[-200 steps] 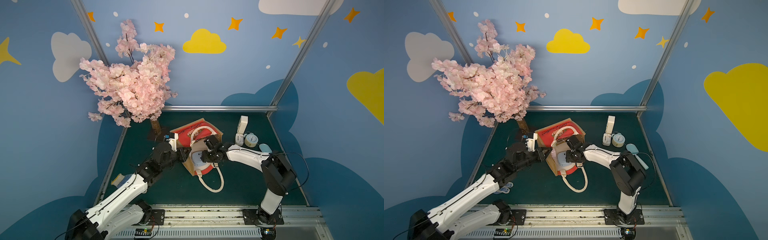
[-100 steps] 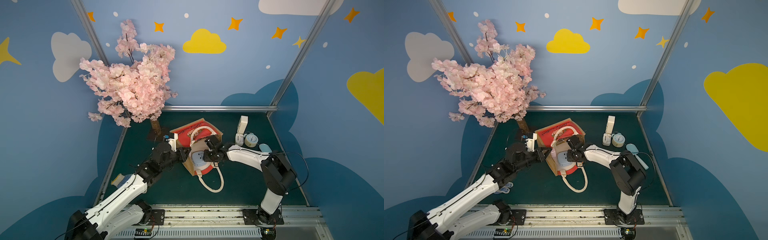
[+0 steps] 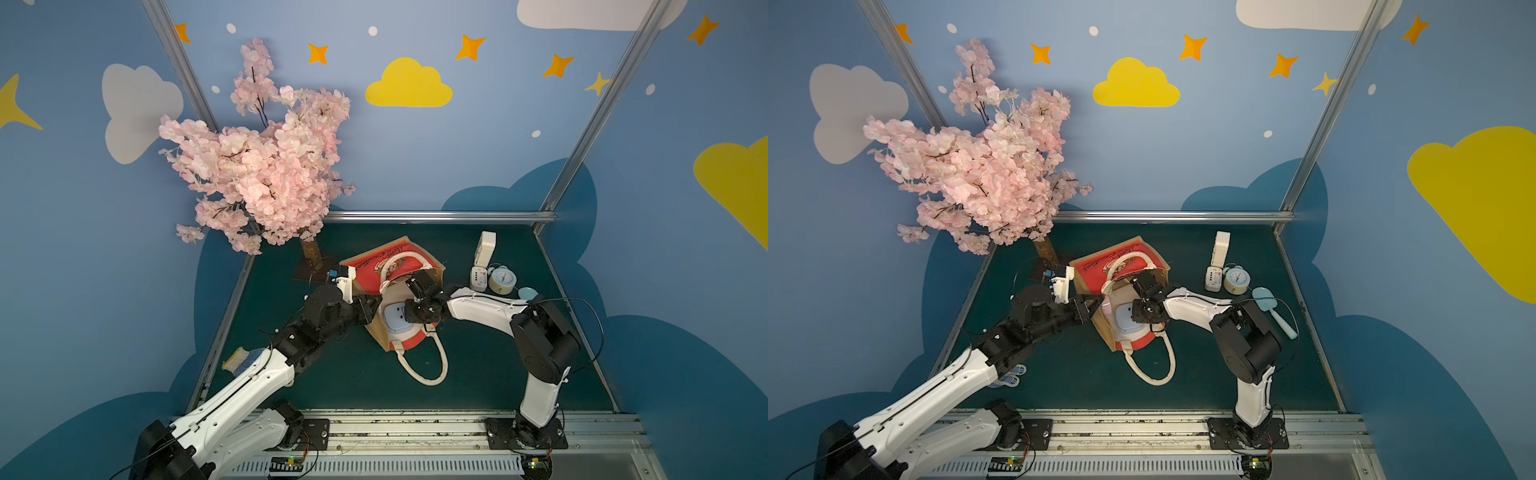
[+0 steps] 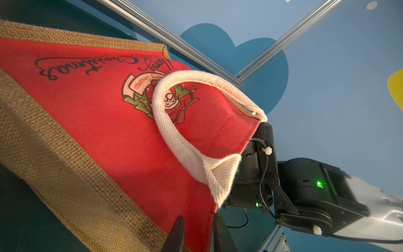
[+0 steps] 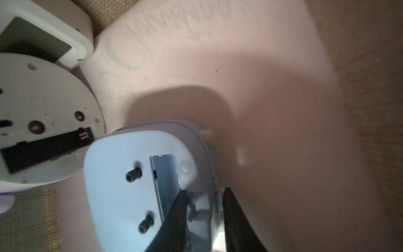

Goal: Take the alarm clock out of the canvas bag
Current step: Pick up the alarm from the canvas bag.

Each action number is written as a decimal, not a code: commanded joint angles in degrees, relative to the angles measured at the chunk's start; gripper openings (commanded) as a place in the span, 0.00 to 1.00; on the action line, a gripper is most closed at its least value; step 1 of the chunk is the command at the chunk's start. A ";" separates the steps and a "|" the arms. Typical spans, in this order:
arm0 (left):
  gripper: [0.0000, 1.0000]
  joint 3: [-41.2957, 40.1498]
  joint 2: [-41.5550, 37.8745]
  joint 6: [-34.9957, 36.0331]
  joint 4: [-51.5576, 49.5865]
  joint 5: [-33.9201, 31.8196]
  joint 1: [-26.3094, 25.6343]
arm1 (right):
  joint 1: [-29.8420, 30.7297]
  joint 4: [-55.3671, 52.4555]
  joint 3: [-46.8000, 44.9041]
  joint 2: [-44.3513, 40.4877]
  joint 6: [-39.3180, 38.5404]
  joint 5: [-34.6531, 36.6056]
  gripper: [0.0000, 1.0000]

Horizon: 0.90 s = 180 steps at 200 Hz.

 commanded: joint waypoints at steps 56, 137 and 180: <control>0.24 -0.41 -0.25 0.85 -0.88 -1.22 0.62 | -0.03 -1.41 -1.84 -4.13 0.96 0.70 0.12; 0.25 0.07 -0.23 0.76 -2.37 -1.83 2.00 | 2.16 -7.97 -1.74 -10.95 -0.18 2.72 0.12; 0.25 0.32 -0.73 0.85 -2.98 -2.10 3.03 | 4.54 -9.71 -4.81 -17.59 -0.41 4.04 0.12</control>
